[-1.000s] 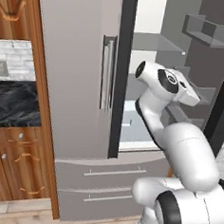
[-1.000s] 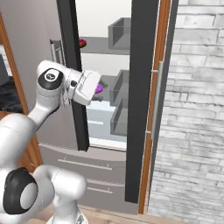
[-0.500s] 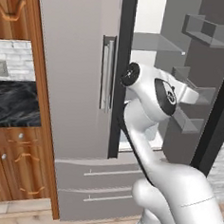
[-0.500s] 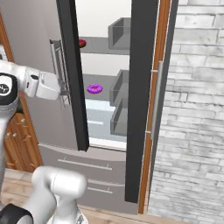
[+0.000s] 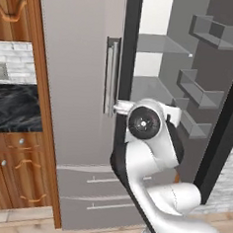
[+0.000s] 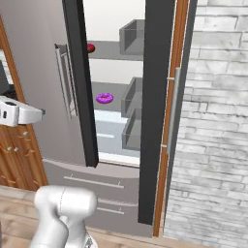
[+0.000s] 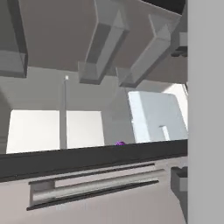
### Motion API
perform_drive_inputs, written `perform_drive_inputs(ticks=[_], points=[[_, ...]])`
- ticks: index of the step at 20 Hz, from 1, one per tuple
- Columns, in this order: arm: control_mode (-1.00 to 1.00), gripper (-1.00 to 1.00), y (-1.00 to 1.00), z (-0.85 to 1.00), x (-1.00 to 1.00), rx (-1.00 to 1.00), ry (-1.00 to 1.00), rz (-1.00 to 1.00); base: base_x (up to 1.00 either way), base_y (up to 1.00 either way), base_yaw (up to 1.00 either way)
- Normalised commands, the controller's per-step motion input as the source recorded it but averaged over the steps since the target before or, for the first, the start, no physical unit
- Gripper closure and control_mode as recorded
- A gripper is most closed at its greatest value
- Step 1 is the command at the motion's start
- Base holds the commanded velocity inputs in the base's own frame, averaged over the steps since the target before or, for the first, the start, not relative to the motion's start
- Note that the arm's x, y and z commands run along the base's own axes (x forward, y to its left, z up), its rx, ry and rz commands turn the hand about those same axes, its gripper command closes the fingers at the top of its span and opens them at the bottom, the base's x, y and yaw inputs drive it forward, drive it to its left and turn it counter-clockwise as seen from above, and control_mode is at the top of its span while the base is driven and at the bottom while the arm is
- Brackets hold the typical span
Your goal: Take the donuts from the fridge and place them on the empty tray on the dining counter.
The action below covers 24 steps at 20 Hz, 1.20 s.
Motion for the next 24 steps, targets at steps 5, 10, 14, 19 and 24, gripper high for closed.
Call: perform_drive_inputs(ticks=[5,10,14,19,24], points=[[-1.0,-1.0,0.59,-0.08,0.07,-0.11,-0.53,0.42,0.0,0.0,0.0],[-1.0,-1.0,0.03,-0.18,0.63,0.01,-0.35,0.22,0.0,0.0,0.0],[-1.0,-1.0,-0.11,-0.28,0.83,0.01,-0.05,0.06,0.0,0.0,0.0],[-1.0,-1.0,0.1,-0.24,0.81,-0.01,-0.06,-0.01,0.0,0.0,0.0],[-1.0,-1.0,0.3,-0.08,0.67,-0.03,-0.03,-0.02,0.0,0.0,0.0]])
